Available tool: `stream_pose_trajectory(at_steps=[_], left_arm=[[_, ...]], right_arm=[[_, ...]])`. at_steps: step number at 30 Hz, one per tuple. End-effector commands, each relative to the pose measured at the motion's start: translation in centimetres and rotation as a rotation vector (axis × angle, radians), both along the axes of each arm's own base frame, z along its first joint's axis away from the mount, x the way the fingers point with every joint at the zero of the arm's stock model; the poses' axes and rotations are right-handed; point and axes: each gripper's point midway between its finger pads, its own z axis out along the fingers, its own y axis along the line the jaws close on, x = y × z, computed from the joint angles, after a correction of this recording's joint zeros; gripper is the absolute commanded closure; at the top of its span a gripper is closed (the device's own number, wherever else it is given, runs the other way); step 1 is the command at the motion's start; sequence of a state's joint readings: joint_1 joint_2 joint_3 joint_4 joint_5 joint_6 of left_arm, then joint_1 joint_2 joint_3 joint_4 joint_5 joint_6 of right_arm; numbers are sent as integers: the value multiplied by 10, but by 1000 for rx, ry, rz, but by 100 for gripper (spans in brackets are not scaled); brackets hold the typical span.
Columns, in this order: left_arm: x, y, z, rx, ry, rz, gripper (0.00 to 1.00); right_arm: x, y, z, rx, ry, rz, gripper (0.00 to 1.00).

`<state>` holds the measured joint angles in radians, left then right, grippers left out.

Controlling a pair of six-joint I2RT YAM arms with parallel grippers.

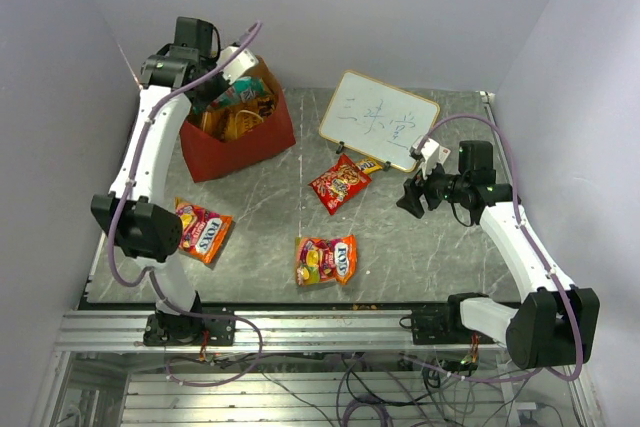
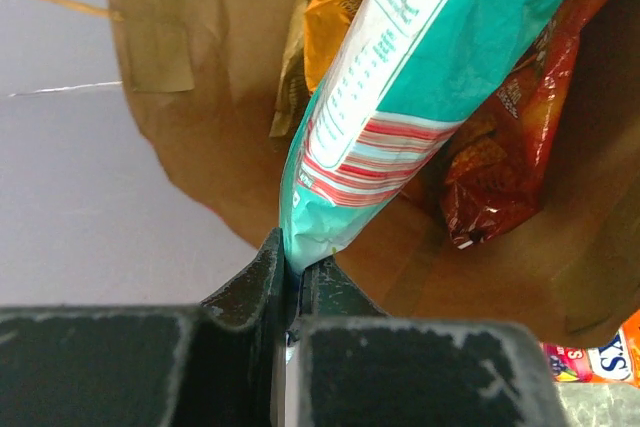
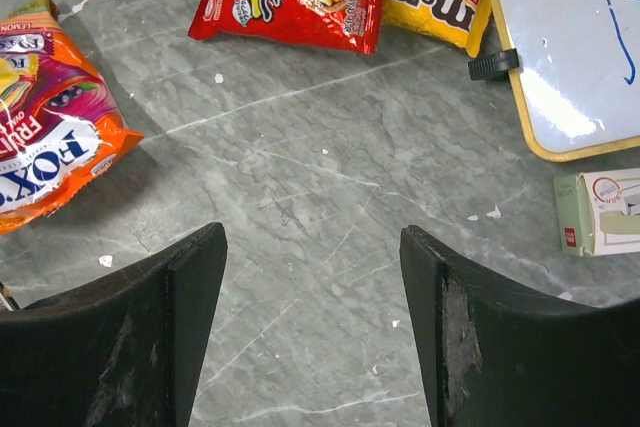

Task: Place the snacks into the paper bag
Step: Place the snack in the paper bag.

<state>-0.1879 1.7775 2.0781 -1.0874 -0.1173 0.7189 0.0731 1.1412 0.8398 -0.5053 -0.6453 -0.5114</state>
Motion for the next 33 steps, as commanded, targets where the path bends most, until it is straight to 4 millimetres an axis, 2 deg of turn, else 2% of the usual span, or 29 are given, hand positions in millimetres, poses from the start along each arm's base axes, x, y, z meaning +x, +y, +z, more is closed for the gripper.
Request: stream_pose_trajectory(at_steps=[1,4,17,25,33], left_arm=[[4,-3,6,42,2,1,93],[2,-10,-8,27,73,-15,93],[-20,-30,-33,-67,250,-58,93],[-9,-30,-49,-57,270,-37,93],[1,-27,-69,-26,312,-11,84]], right_arm=[[0,1,3,16,-19,5,30],[0,1,3,18,-16,8,30],[-2,3,-3,22,9,22,30],[-3,3,-5,22,13,25,30],[-2,1,-6,17,12,17,30]])
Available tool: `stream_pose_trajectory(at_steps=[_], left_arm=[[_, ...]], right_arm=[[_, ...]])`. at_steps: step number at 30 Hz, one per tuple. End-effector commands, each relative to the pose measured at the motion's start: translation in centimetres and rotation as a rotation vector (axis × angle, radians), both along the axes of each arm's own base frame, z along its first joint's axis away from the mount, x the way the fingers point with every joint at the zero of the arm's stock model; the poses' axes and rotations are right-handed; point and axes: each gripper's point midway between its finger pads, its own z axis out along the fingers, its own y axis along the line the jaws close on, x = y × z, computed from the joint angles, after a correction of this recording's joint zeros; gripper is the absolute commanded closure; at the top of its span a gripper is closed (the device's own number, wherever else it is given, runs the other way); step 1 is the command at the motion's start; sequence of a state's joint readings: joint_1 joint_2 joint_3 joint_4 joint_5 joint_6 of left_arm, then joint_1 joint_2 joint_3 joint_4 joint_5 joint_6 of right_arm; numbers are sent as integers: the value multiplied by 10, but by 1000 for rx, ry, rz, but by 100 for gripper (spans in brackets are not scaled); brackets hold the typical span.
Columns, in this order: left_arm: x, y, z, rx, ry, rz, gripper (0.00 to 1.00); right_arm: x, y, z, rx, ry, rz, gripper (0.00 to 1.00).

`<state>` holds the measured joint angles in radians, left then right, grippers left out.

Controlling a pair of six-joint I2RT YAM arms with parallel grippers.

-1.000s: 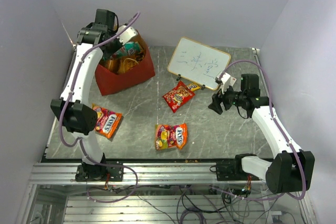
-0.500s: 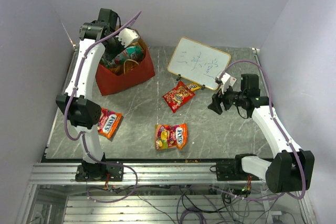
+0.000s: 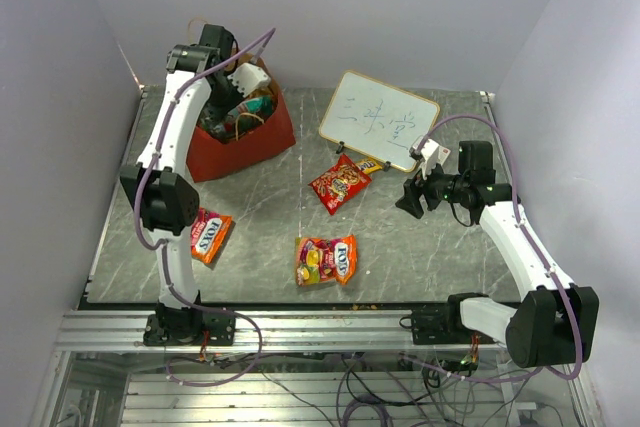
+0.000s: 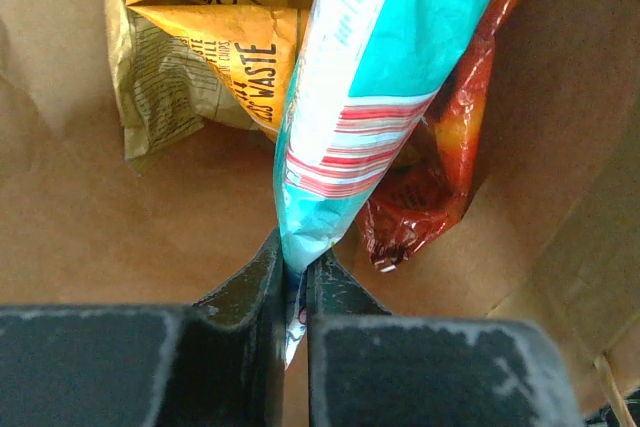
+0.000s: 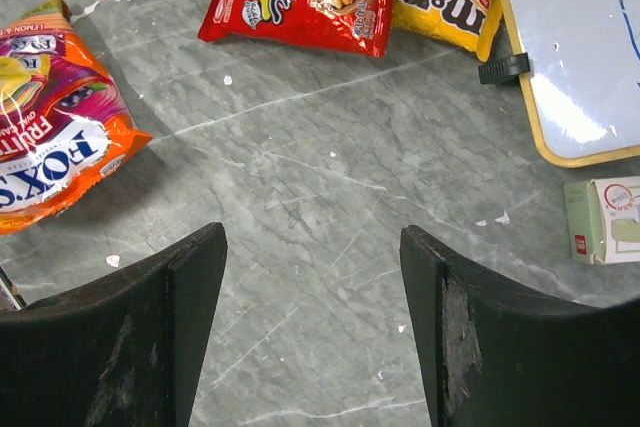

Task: Place the snacks into the paper bag
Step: Place the snack in the paper bag.

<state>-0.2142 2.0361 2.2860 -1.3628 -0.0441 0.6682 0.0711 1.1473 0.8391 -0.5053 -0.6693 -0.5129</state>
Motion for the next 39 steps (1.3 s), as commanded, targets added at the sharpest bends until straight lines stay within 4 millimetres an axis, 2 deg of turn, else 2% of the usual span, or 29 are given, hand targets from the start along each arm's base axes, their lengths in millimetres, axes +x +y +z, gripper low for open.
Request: stream_pose_trajectory(at_steps=[1,6,12,24,28,33,39], left_arm=[[7,0,6,10,-22,22,84],[16,6,0,54,-25,36,75],[24,15,-1,103,-49,59,60],[35,17,18,89,-147,110,44],[39,16,20,77,-173,126,45],[44,12,17,45,-193,156,55],[43,11,-1,31,-159,182,62]], right_arm=[[-1,-2,-6,0,5,1,30],[-1,-2,-7,0,10,1,30],[-1,-2,-8,1,12,-1,30],[-2,-2,-8,2,13,1,30],[-2,-2,-8,0,13,0,30],[-2,-2,-8,0,10,1,30],[-3,-2,-8,1,12,2,30]])
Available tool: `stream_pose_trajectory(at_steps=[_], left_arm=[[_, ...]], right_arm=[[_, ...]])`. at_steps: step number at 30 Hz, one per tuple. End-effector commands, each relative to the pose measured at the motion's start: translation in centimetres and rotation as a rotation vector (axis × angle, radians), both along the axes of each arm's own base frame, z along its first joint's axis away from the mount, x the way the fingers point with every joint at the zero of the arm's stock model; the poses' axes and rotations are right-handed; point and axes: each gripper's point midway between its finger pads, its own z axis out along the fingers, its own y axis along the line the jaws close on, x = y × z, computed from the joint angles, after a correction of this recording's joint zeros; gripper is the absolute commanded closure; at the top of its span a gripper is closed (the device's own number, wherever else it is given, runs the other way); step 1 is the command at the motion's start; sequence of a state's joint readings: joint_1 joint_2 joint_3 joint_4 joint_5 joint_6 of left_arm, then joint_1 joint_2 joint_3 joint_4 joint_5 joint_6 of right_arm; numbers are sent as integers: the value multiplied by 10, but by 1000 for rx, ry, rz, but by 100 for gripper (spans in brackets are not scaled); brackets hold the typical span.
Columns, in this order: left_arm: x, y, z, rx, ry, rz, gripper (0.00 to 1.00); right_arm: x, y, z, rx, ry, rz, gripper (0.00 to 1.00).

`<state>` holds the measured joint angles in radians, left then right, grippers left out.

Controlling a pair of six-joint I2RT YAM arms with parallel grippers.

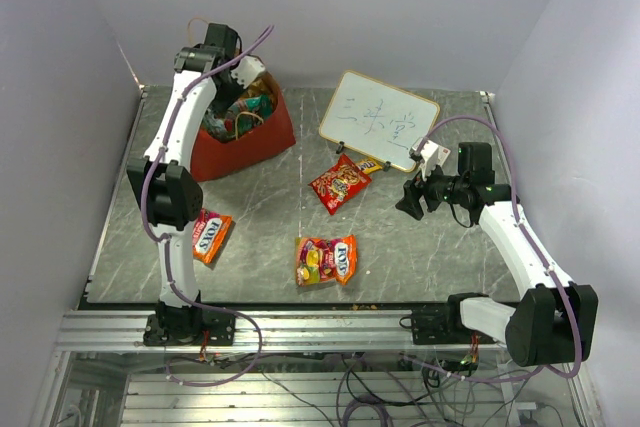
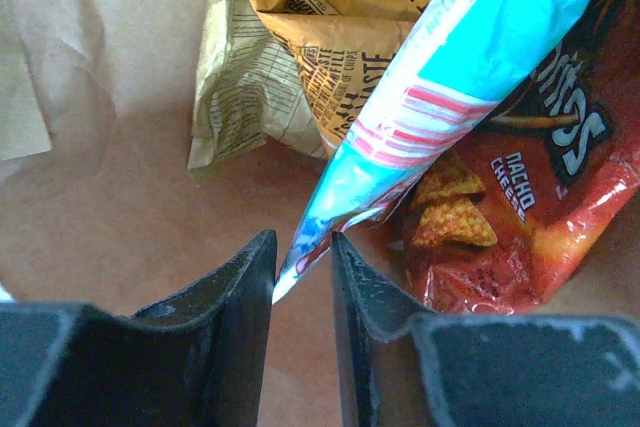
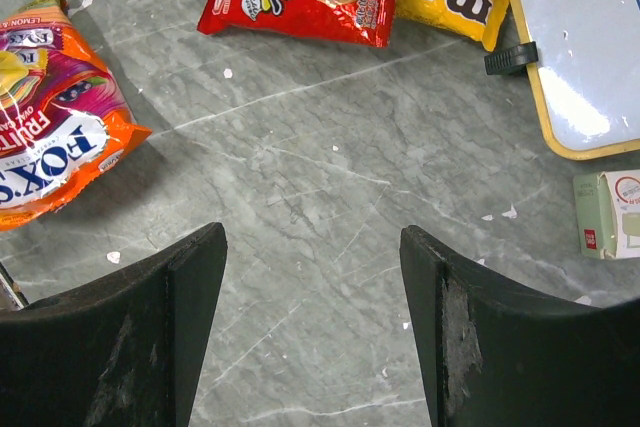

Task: Place the snacks into the paper bag
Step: Place the snack in the paper bag.

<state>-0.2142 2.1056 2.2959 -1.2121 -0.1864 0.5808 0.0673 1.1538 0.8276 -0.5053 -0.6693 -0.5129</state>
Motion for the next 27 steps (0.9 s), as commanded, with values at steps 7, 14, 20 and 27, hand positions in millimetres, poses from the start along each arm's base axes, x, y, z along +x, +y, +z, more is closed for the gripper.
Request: stream_pose_trajectory(at_steps=[7,14,20,27], left_arm=[[5,2,-2,-12,-57,61,58],[10,2,-9,1,-47,54,53],[9,-4,12,-45,-95,38,48],[2,-5,54,-92,-210,44,43]], right_arm=[[-1,-1,-2,3,-6,6,29],[-1,-1,-2,2,-9,4,29],[-2,-1,-3,3,-2,6,29],[-1,-1,-4,5,-2,2,29]])
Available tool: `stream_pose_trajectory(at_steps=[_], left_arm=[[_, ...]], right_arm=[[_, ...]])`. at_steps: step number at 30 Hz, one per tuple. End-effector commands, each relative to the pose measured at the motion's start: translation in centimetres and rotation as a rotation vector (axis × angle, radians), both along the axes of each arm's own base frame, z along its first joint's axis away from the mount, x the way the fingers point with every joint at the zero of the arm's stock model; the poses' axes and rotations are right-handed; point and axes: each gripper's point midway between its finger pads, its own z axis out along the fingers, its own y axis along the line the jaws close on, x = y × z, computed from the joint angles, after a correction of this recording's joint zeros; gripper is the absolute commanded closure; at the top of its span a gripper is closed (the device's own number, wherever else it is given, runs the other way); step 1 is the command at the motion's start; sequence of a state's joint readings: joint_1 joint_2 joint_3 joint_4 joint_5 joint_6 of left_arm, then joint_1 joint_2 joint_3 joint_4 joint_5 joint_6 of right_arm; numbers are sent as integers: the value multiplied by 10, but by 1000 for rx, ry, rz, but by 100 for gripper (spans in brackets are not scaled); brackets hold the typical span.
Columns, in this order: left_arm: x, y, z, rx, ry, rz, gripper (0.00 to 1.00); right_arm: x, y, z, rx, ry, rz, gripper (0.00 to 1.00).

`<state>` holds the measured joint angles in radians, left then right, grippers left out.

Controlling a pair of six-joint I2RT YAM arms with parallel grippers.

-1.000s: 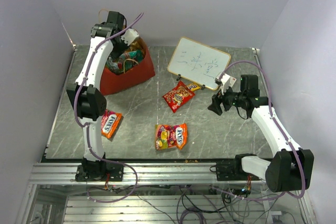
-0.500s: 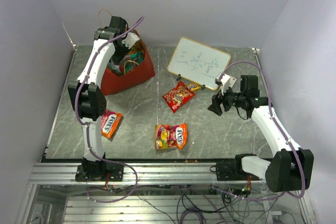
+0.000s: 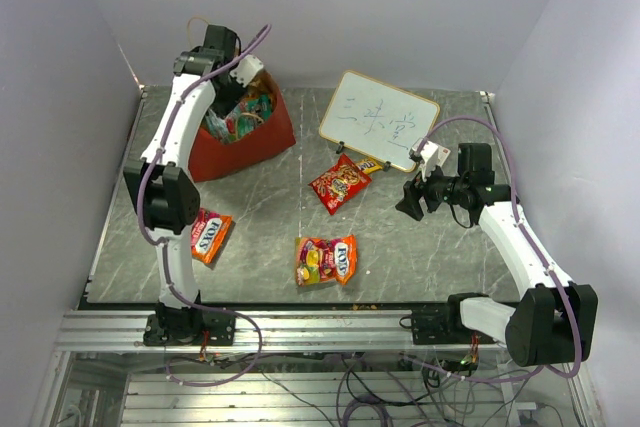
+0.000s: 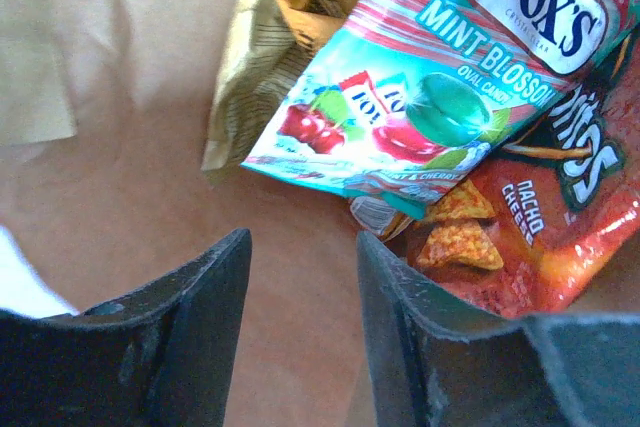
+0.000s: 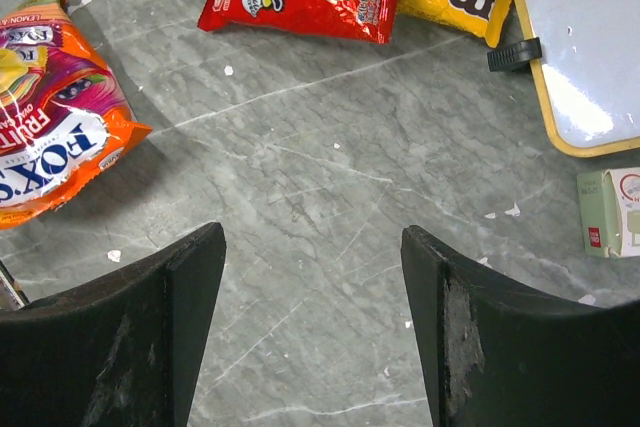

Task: Place the snacks into the paper bag
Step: Place the snack in the paper bag, then pick up the snack from the center of the board.

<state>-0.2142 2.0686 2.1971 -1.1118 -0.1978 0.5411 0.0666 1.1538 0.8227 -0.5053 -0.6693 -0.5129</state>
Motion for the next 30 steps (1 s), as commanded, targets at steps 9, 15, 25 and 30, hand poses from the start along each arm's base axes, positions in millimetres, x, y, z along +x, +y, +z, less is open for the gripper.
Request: stream_pose_trajectory(at_steps=[9,15,25,30], left_arm=[[-25,0,122,-133,-362,39,26],[-47,3,140,-195,-429,65,17],[-91,3,131,-325,-452,57,1],[-109,4,123,-352,-467,43,0]], right_arm=[[6,5,2,45,-2,-8,27],[24,13,11,87,10,-13,27],[81,33,5,155,91,-86,23],[100,52,-16,150,180,-81,23]])
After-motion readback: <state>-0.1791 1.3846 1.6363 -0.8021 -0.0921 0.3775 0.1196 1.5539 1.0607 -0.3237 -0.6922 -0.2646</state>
